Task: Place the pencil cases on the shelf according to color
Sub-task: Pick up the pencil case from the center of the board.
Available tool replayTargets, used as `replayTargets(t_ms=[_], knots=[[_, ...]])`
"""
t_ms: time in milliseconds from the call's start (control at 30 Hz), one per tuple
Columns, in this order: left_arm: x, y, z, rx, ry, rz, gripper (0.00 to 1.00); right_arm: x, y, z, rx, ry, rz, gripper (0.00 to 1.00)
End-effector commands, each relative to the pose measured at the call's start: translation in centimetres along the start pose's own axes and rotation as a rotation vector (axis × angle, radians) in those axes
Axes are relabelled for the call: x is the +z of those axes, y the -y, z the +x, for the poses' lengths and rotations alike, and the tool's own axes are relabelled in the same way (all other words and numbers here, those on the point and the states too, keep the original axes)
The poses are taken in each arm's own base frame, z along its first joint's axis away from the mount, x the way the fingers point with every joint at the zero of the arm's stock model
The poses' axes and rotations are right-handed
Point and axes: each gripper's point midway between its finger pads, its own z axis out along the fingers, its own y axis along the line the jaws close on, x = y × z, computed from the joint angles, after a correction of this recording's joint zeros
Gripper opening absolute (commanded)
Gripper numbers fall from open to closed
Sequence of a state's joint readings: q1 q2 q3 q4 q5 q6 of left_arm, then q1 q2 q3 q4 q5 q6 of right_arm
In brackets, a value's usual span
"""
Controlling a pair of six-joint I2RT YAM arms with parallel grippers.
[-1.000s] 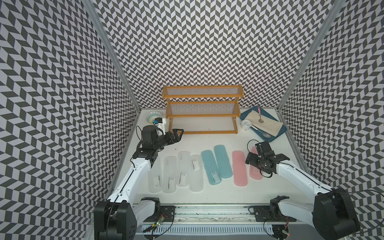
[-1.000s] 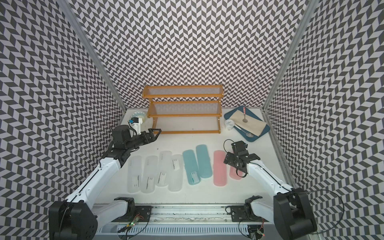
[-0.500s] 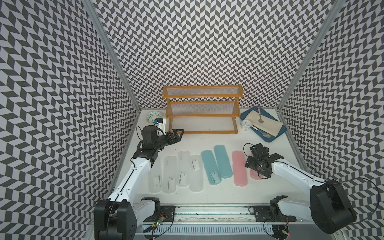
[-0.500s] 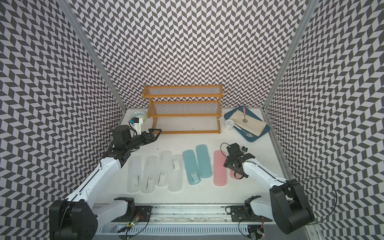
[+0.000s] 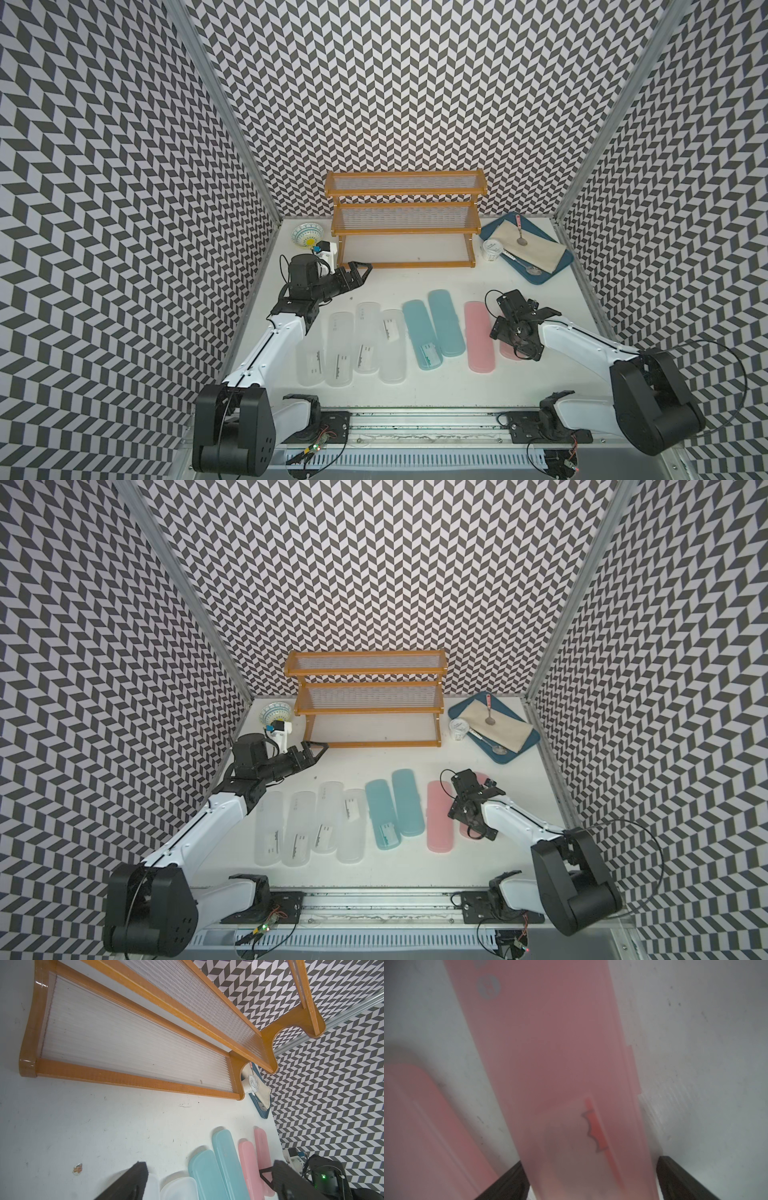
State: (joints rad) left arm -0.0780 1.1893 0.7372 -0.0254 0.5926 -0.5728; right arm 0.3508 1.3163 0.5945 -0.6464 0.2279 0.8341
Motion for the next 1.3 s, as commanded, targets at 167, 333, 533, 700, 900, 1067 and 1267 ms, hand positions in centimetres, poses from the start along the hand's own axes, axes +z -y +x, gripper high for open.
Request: replayTargets(t_ms=[167, 333, 533, 700, 900, 1067, 1267], knots=[[-0.2, 1.1, -1.1, 0.024, 0.023, 0.037, 0.98, 0.1, -0.3, 1.5, -0.024, -0.011, -0.008, 0.88], [-0.5, 1.0, -1.5, 0.032, 0.045, 0.019, 0.97, -1.5, -1.1, 1.2, -0.038, 0.029, -0.040, 0.78], [-2.6, 1.6, -2.9, 0.105, 0.144, -0.021, 0.96, -4.0, -1.2, 0.1, -0.049, 0.083, -0.059, 0.77], [-3.4, 1.9, -3.6, 0.151, 0.172, -0.065, 0.96, -7.0, -2.1, -1.0, -0.054, 0.133, -0.143, 0.76], [-3.7, 2.6, -3.3, 0.115, 0.183, -0.060, 0.96, -10.5, -4.2, -1.9, -0.130, 0.172, -0.225, 0.69], [-3.3, 5.6, -3.0, 0.134, 0.181, -0.028, 0.95, -13.7, -8.7, -2.3, -0.260, 0.225, -0.384, 0.69], [-1.8, 8.0, -1.4, 0.181, 0.154, -0.028, 0.96, -16.7, -12.8, -2.5, -0.375, 0.291, -0.519, 0.69]])
